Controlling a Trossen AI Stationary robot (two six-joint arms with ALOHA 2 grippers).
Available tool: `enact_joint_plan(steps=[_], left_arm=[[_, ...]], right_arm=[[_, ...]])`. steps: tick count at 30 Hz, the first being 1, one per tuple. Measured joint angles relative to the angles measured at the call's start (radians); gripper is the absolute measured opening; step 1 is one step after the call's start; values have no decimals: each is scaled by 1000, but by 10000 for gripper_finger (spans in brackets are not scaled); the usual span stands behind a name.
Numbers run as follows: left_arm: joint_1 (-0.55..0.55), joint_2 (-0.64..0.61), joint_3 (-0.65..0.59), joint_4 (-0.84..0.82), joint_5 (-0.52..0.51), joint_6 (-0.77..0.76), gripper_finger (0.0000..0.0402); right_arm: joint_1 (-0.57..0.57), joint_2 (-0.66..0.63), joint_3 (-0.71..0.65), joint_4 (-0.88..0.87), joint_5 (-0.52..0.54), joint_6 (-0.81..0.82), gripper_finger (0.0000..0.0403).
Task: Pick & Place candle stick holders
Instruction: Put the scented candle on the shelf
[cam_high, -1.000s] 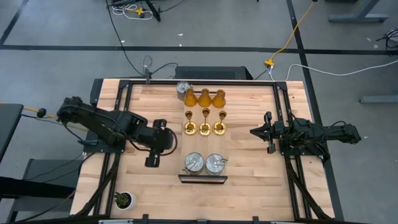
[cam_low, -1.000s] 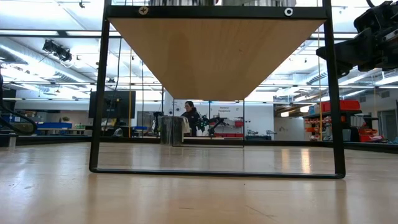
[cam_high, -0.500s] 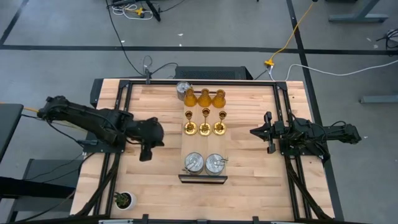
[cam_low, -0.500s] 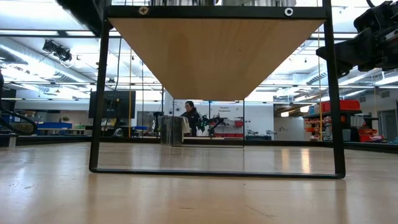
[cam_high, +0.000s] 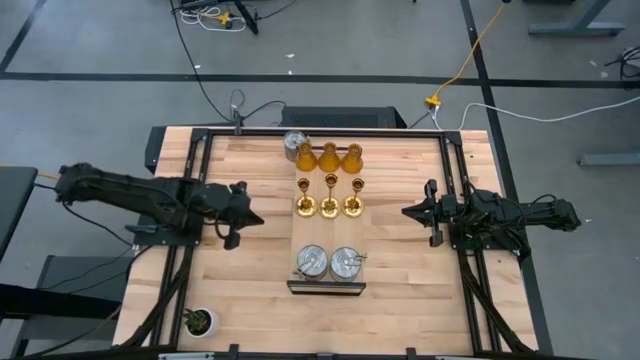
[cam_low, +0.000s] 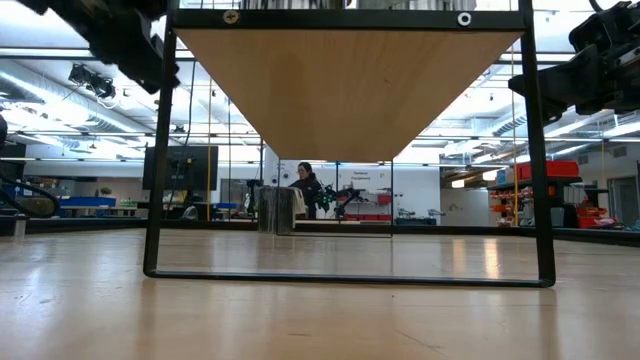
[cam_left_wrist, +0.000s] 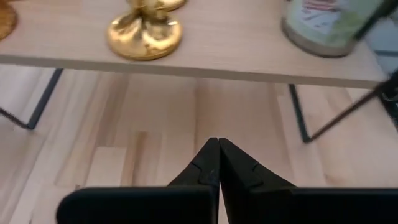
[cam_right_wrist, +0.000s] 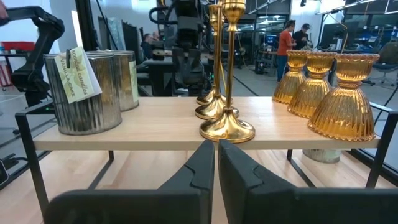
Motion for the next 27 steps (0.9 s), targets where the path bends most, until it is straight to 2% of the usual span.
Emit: enact_joint_plan(steps=[5,12,18,24,27], left_arm=[[46,-14,-69,73,-5,-6,11],[82,-22,-194,292,38,-72,8],[86,-28,-288,357,37,-139,10],[86,-27,-338,450,35,-127,8],[86,-70,-364,462,36,-121,9]], right_arm=[[0,0,0,0,0,0,27],[0,0,0,0,0,0,27],[0,0,0,0,0,0,27],[0,0,0,0,0,0,27],[0,0,0,0,0,0,27]])
